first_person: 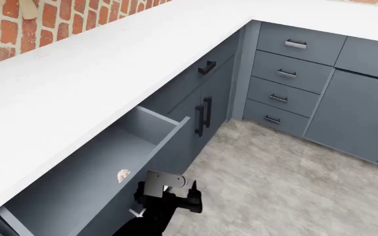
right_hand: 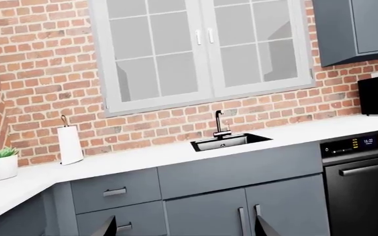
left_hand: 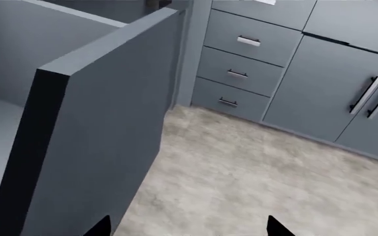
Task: Close the right drawer.
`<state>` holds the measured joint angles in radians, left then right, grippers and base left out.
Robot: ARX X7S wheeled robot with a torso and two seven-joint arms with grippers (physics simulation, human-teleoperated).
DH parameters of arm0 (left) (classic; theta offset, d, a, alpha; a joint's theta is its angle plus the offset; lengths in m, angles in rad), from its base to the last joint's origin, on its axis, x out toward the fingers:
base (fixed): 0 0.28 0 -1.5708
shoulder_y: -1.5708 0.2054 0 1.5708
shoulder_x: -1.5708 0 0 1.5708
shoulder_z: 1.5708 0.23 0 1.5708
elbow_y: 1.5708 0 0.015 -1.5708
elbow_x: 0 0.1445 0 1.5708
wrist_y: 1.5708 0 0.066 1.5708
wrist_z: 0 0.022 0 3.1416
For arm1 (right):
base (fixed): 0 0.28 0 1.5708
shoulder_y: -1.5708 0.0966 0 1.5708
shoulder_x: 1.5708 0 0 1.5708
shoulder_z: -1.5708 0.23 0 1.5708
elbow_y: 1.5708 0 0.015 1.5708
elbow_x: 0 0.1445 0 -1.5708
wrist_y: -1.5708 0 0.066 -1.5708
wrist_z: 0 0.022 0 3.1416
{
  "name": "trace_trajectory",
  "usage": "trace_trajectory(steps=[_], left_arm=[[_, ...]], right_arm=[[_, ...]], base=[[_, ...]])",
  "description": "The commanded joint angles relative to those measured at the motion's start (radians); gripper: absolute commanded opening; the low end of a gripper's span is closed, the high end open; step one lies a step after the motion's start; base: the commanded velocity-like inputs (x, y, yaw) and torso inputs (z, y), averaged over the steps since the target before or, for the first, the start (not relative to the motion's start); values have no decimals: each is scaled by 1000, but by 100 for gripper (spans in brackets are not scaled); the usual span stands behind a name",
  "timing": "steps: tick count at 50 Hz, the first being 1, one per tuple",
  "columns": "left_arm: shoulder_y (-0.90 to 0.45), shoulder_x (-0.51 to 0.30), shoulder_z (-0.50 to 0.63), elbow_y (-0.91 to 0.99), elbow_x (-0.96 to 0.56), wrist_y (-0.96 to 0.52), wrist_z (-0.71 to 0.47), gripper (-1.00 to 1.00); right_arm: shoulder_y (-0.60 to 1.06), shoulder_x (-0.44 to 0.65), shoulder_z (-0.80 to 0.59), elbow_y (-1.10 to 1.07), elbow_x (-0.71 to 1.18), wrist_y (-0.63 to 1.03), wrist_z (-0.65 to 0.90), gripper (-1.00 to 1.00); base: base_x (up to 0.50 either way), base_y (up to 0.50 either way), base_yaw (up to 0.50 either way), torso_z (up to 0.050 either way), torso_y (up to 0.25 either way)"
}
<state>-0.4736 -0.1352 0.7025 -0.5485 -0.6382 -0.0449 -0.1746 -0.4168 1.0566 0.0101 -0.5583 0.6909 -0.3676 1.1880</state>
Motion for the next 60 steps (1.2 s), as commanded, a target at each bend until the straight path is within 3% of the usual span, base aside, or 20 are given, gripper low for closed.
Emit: trace_trajectory(steps=[1,30,41,60], left_arm=[[3,-4,-11,-14,-7,8,-16,100],[-25,1,-40,-155,-15,23,-49,100],[2,-52,-63,-61,-48,-21,-101,100],[-15,-82,-84,-63,-59,-36,-136,100]], right_arm=[[5,-4,1,-4,0,9,-4,100],[45,-19,-18,7,5,38,-28,100],[39,-21,-11,-1,3,42,-28,100],[69,-36,-26,15,12,57,-48,100]], base=[[0,0,0,0,0],[0,0,0,0,0],[0,0,0,0,0],[0,0,0,0,0]])
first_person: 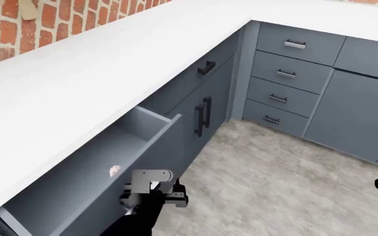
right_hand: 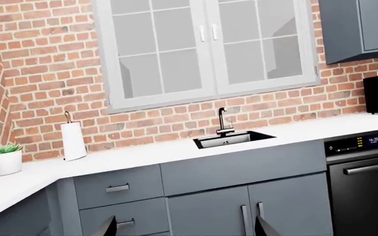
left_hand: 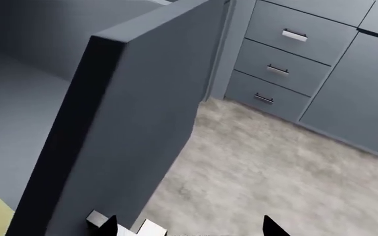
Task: Close the right drawer.
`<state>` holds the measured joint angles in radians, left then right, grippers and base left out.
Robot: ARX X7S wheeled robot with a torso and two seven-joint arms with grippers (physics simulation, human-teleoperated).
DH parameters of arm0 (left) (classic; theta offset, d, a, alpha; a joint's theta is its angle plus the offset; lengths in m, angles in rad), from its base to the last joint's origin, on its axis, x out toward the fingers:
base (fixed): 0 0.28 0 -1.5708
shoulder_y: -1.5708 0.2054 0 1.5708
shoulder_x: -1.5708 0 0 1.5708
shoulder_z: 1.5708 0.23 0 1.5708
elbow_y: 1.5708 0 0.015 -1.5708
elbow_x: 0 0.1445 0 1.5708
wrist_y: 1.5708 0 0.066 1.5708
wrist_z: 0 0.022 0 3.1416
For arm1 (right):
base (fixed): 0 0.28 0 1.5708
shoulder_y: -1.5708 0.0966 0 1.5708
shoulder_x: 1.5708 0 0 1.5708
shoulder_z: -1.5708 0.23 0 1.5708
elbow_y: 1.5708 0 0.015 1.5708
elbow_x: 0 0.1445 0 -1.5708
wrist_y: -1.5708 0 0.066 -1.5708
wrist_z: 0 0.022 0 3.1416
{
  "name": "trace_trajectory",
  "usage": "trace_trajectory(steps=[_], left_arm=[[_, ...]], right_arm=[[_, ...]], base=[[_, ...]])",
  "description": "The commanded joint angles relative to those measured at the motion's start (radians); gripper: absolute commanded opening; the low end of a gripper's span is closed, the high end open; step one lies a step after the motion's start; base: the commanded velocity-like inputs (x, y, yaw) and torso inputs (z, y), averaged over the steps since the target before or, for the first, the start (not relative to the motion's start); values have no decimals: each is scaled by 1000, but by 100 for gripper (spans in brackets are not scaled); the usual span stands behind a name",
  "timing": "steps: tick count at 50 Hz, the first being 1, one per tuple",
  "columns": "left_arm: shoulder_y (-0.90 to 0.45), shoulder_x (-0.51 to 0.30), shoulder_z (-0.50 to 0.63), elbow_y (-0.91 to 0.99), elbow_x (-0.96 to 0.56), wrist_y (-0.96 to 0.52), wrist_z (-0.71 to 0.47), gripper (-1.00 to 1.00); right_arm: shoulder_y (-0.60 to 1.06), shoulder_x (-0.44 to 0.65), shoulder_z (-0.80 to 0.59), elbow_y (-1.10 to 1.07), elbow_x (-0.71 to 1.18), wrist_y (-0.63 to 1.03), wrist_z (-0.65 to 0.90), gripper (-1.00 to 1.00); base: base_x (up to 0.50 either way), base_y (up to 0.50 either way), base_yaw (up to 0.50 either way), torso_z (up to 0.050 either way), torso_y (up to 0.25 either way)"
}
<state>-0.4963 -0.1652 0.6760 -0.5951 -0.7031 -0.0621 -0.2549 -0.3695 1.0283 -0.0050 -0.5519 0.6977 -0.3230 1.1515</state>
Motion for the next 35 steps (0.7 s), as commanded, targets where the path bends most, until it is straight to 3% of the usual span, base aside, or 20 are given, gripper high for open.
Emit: trace_trajectory(steps=[1,20,35], left_arm=[[9,-54,-58,-13,6,-22,-62,100],[3,-93,-75,3,21,0,-101,100],[-44,-73,-98,-139,21,34,-75,100]], right_arm=[[25,-9,-14,10,5,14,-14,100],[52,-20,-29,16,1,34,-26,100],[56,-22,-27,8,1,46,-26,100]], base=[[0,0,0,0,0],[0,0,0,0,0],[0,0,0,0,0]])
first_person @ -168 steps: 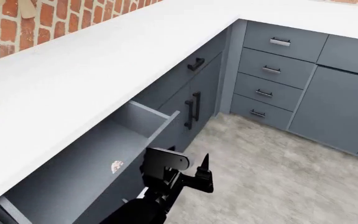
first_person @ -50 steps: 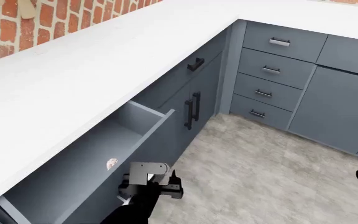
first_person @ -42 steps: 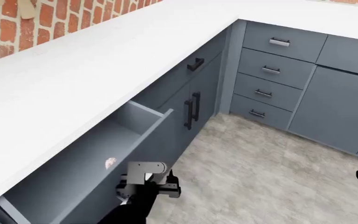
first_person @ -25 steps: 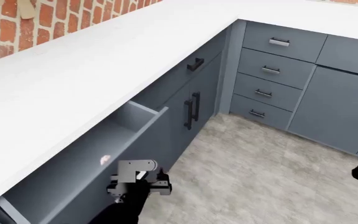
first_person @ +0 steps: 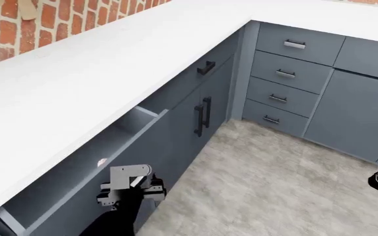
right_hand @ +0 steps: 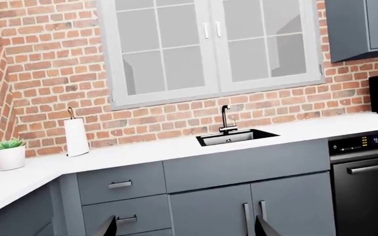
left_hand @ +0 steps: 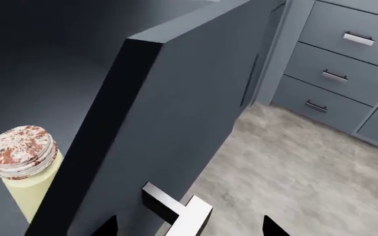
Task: Close the right drawer.
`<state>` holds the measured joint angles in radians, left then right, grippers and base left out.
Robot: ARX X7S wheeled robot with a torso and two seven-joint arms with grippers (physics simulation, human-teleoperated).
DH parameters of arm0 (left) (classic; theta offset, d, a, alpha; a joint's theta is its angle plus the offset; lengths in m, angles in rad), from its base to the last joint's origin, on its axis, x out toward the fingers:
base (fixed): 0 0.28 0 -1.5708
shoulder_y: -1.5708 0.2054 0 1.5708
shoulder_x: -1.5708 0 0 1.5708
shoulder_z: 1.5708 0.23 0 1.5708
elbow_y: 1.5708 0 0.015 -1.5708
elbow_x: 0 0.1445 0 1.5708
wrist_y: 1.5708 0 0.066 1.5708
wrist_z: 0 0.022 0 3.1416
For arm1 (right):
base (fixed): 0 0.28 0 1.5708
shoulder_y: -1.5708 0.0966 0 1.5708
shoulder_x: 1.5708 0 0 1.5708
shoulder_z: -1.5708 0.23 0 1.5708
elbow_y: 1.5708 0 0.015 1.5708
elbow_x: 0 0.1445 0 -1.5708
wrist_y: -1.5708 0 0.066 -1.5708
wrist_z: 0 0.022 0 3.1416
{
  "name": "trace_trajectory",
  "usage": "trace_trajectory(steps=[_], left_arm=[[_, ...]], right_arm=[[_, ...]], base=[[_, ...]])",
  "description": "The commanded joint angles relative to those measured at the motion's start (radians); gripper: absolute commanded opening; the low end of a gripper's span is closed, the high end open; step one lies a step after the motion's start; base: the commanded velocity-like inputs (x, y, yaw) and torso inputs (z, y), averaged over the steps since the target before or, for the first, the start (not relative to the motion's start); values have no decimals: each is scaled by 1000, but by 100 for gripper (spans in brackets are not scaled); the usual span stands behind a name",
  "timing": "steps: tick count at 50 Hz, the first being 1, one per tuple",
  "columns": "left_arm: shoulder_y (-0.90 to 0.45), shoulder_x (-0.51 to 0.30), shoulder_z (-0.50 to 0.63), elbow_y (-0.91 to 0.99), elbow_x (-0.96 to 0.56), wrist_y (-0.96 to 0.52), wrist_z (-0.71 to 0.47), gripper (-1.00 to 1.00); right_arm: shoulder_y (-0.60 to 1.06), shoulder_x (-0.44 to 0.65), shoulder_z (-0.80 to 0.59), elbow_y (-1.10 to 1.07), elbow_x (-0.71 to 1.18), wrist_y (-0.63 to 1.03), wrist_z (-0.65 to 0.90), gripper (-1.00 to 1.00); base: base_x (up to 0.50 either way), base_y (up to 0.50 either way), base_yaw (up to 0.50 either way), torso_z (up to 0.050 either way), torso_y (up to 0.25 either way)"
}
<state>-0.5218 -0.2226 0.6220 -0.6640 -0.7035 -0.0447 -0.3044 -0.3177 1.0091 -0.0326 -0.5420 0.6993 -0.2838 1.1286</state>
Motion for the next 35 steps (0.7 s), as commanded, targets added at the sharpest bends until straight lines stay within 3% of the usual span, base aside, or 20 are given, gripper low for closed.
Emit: trace_trajectory(steps=[1,35], left_arm=[[-20,-17,-47,-74,19,16,-25,100],[-124,28,-81,-369,32,99,15,100]], right_arm=[[4,-4,1,-1,0,7,-3,100],[6,-13,10,-8,-2,20,-13,100]], base=[[0,0,0,0,0],[0,0,0,0,0]])
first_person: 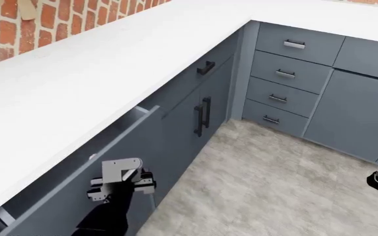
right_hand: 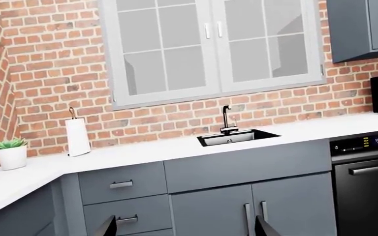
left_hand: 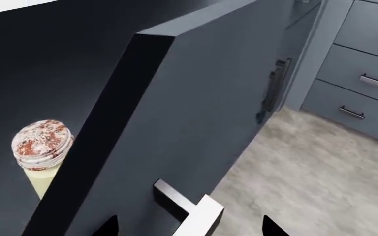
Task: Close the right drawer.
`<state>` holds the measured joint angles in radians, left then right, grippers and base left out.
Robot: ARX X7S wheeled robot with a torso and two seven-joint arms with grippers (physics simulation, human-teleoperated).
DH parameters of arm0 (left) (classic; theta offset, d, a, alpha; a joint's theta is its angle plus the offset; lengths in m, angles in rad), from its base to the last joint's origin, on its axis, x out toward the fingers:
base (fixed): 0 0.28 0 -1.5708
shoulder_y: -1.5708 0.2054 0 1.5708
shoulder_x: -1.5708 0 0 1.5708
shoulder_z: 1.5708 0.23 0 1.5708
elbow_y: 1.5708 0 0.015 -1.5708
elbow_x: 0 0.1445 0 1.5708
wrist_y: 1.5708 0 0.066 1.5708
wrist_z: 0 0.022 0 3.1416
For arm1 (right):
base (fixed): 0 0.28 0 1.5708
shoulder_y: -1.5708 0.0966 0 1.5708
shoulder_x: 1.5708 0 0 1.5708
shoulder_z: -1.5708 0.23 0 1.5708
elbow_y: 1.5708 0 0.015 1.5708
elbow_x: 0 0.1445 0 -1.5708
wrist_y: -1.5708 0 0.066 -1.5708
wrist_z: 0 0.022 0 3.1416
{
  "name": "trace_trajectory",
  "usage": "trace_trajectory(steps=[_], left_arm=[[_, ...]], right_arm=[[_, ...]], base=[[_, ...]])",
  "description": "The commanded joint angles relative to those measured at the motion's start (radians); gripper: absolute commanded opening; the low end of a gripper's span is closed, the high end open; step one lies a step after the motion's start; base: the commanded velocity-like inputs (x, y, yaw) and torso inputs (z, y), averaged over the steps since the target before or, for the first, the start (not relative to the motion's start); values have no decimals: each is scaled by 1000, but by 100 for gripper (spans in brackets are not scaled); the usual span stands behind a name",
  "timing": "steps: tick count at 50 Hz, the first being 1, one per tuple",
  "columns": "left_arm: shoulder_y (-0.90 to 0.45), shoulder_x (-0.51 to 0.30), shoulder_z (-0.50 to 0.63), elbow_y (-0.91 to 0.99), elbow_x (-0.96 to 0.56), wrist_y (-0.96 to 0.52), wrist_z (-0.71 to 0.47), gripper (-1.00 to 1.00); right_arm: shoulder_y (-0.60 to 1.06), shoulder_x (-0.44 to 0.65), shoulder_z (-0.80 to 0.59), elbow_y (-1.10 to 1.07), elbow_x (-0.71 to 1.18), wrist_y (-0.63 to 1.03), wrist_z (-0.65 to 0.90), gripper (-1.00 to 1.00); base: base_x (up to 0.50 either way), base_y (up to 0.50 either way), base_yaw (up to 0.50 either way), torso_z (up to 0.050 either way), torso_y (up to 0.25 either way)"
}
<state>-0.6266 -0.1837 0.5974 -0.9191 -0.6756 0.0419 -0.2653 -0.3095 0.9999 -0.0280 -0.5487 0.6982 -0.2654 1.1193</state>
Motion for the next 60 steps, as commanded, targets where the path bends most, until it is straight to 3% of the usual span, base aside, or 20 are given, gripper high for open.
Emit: trace_trajectory(steps=[1,15,24,31,60], left_arm=[[-20,-13,-58,-114,4,12,-30,100],[-70,5,-96,-296,6,109,-27,100],[-57,-17,-118,-275,-3,123,-85,100],[-86,-4,-131,-382,2,150,-70,100],[-79,-27,-227,-388,96,99,-143,100]], right_arm=[[-3,-4,6,-1,-1,1,-4,100],[5,-10,5,-1,1,10,-8,100],[10,-11,3,-5,1,20,-8,100],[11,-12,4,-6,1,23,-10,100],[1,-16,20,-20,-2,30,-11,100]], base=[[0,0,0,0,0],[0,0,0,0,0],[0,0,0,0,0],[0,0,0,0,0],[0,0,0,0,0]])
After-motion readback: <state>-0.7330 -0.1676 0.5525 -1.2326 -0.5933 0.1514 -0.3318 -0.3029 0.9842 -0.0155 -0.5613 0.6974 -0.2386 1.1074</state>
